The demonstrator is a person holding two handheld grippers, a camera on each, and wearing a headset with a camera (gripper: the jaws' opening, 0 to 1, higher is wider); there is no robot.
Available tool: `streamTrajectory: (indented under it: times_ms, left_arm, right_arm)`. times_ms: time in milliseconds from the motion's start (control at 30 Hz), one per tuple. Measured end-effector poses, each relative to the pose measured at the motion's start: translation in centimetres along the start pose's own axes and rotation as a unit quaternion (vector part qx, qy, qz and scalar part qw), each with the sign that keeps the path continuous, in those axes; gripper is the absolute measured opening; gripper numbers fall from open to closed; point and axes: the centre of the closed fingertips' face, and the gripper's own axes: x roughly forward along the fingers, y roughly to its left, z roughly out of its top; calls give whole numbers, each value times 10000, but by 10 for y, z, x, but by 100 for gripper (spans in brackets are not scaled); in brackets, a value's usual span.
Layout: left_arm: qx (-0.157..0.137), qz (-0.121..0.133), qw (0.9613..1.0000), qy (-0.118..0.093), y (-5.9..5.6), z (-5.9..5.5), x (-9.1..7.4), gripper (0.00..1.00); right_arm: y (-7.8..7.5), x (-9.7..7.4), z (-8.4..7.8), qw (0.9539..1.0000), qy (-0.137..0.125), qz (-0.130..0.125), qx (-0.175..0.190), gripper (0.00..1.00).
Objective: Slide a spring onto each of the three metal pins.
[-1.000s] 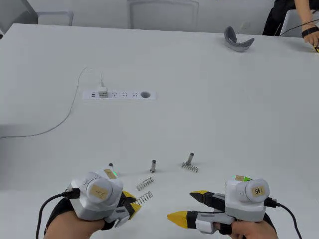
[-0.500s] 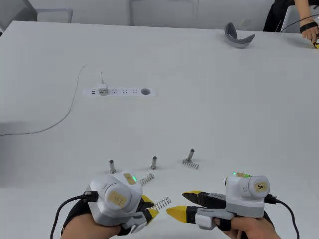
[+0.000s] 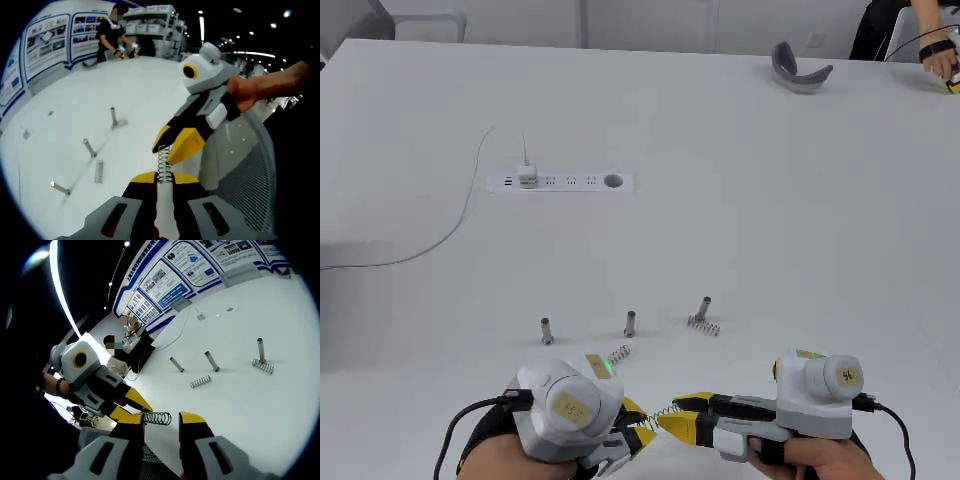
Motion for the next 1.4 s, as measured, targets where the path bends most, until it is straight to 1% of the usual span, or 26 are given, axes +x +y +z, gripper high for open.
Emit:
streamTrajectory:
  times_ms: [100, 167, 200, 300, 633, 700, 833, 933, 1067, 1200, 1300, 1400]
  left_arm:
    - [18, -13, 10000, -10, -2, 0, 0, 10]
    - [44, -26, 10000, -4, -4, -1, 0, 10]
    - [54, -34, 10000, 16, -4, -1, 0, 10]
    - [33, -43, 10000, 17, -5, -2, -1, 10]
    - [148, -66, 9998, 111, -5, -8, -1, 10]
    - [169, -73, 9998, 119, -5, -8, -1, 10]
    - [303, -71, 9994, 144, -4, -9, 0, 10]
    - [395, -117, 9991, 143, -6, -9, 1, 10]
    - [513, -140, 9985, 132, -6, -8, 1, 10]
    - [514, -196, 9985, 77, -7, -6, 1, 10]
    - [473, -277, 9985, 9, -6, -4, 1, 10]
    - [431, -326, 9985, -84, -6, -1, 0, 10]
  right_arm:
    - [3, 2, -1, 9999, -6, 80, 118, 26]
    - [6, 3, -1, 9997, -25, 162, 199, 23]
    - [6, 3, -1, 9996, -25, 144, 222, 23]
    - [6, 3, -2, 9995, 1, 165, 266, 22]
    - [12, 2, -1, 9991, 14, 290, 301, 20]
    - [13, 2, -1, 9991, 27, 308, 276, 20]
    - [14, 0, -1, 9991, 66, 339, 235, 20]
    - [17, -1, 1, 9990, 88, 380, 203, 19]
    - [20, -3, 1, 9989, 182, 416, 99, 18]
    - [22, -5, 4, 9988, 231, 436, 9, 17]
    - [23, -5, 3, 9981, 383, 458, -153, 16]
    - [27, -8, 7, 9968, 513, 519, -314, 16]
